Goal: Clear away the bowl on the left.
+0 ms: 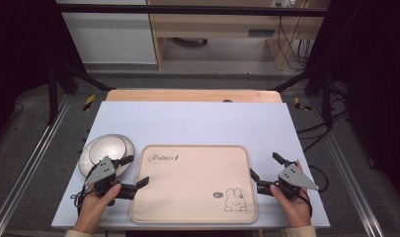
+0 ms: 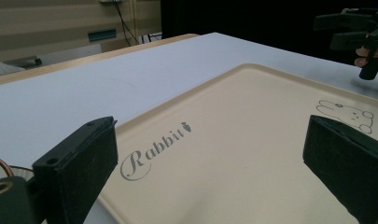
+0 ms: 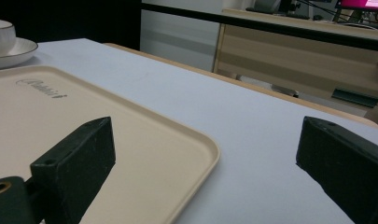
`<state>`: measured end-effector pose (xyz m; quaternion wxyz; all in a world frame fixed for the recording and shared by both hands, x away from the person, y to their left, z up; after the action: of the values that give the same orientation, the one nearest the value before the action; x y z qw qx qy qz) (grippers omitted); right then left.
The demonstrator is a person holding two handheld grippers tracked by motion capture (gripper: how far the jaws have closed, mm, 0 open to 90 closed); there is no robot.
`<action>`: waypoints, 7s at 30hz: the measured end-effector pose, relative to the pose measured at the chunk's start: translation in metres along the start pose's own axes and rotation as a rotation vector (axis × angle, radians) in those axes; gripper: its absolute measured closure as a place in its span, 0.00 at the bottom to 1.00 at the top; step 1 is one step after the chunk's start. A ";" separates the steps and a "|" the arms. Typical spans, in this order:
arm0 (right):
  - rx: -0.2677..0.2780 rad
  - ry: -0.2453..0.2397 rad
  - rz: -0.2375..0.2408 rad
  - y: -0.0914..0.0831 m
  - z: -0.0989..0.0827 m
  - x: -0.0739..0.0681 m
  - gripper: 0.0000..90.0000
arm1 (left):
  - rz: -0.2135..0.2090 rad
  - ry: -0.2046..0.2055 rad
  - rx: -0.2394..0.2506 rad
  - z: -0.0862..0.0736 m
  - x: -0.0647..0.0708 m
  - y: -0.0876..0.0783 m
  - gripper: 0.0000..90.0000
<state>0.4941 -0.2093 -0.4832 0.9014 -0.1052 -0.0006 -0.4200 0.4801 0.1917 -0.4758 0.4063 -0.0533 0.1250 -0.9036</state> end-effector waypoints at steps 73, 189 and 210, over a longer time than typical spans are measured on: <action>-0.024 0.007 0.021 0.007 -0.002 -0.009 0.04 | 0.546 -0.087 -0.226 0.008 -0.157 -0.042 0.09; -0.035 -0.002 0.047 0.009 -0.002 -0.013 0.04 | 0.269 -0.278 -0.525 0.027 -0.113 -0.001 0.92; 0.039 -0.023 0.025 0.000 0.008 -0.005 0.04 | 0.214 -0.250 -0.519 0.036 -0.090 0.012 0.92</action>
<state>0.4914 -0.2043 -0.4759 0.9084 -0.0927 -0.0180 -0.4073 0.5556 0.2445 -0.4436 0.4841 -0.2528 0.3058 -0.7799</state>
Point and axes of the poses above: each handheld gripper's, and its own axes: y roughly forward along the jaws, z roughly out of its top, x roughly to its right, the point moved 9 cm from there along y, roughly forward along the jaws, and after that the axes turned 10 degrees about z, right-handed, at the moved point
